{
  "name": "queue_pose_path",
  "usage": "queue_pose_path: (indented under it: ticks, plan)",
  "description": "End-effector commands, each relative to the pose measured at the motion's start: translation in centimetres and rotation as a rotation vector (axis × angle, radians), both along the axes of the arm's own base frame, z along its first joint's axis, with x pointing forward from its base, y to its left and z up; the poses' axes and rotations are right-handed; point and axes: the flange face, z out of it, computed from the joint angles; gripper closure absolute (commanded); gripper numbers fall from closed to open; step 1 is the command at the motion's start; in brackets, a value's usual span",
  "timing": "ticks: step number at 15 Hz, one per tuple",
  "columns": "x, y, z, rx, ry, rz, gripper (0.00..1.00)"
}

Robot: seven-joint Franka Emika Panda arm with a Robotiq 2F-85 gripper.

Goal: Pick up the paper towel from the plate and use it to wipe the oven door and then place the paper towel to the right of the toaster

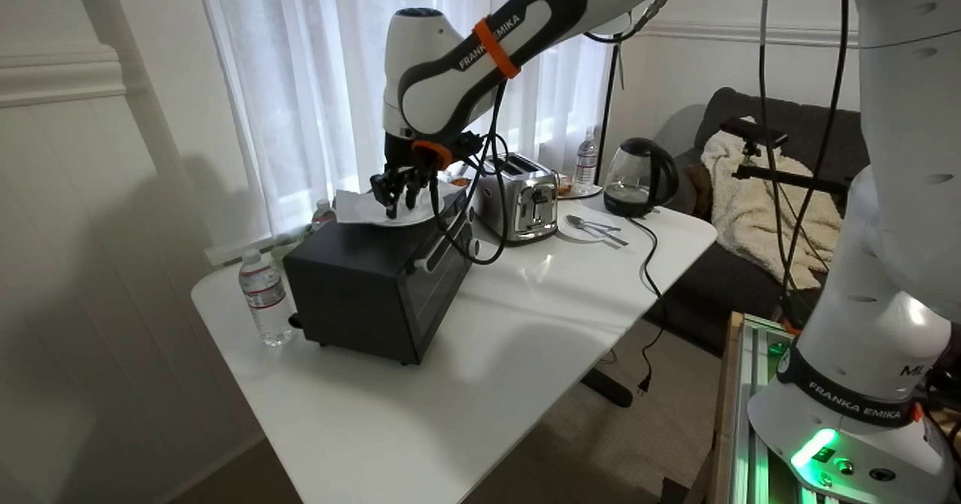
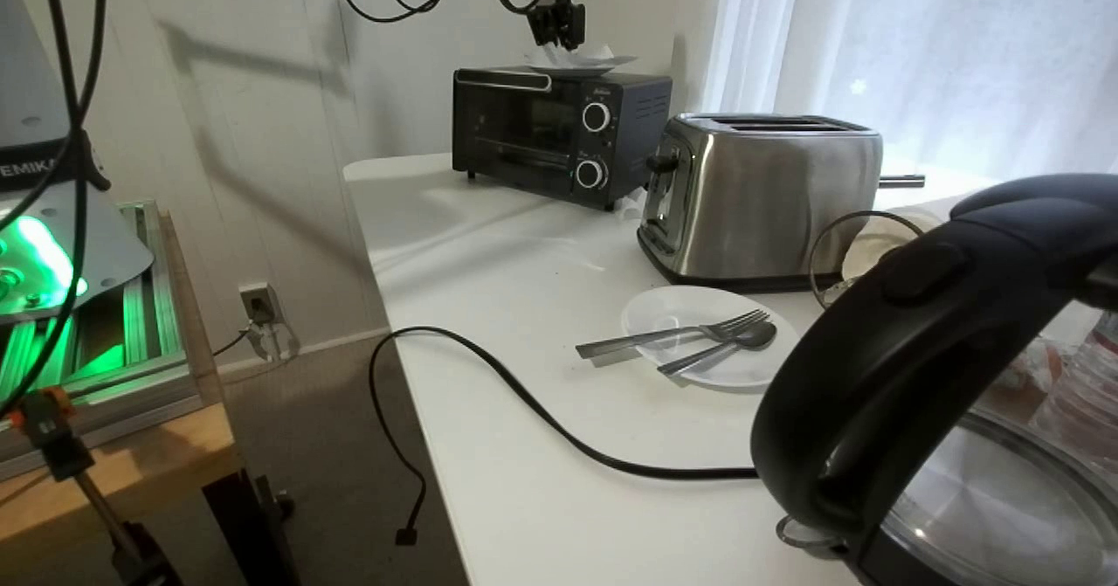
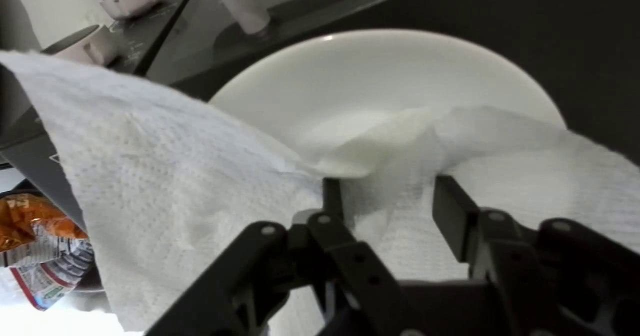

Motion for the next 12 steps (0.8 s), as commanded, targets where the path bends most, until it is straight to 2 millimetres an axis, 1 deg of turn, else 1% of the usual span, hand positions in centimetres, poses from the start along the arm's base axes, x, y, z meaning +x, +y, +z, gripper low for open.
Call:
queue_pose_path:
  ticks: [1, 4, 6, 8, 10, 12]
  plan:
    - [0.3, 0.6, 0.0, -0.026, 0.001, -0.014, 0.81]
    - [0.3, 0.5, 0.2, -0.029, -0.002, -0.019, 0.99]
    - [0.1, 0.5, 0.5, -0.031, 0.0, -0.029, 1.0]
    - [-0.4, 0.7, 1.3, -0.019, 0.003, -0.049, 1.0]
    - [-1.4, 1.2, 2.6, 0.02, 0.005, -0.079, 1.0]
    - [-2.7, 1.4, 4.4, 0.053, -0.013, -0.105, 1.0]
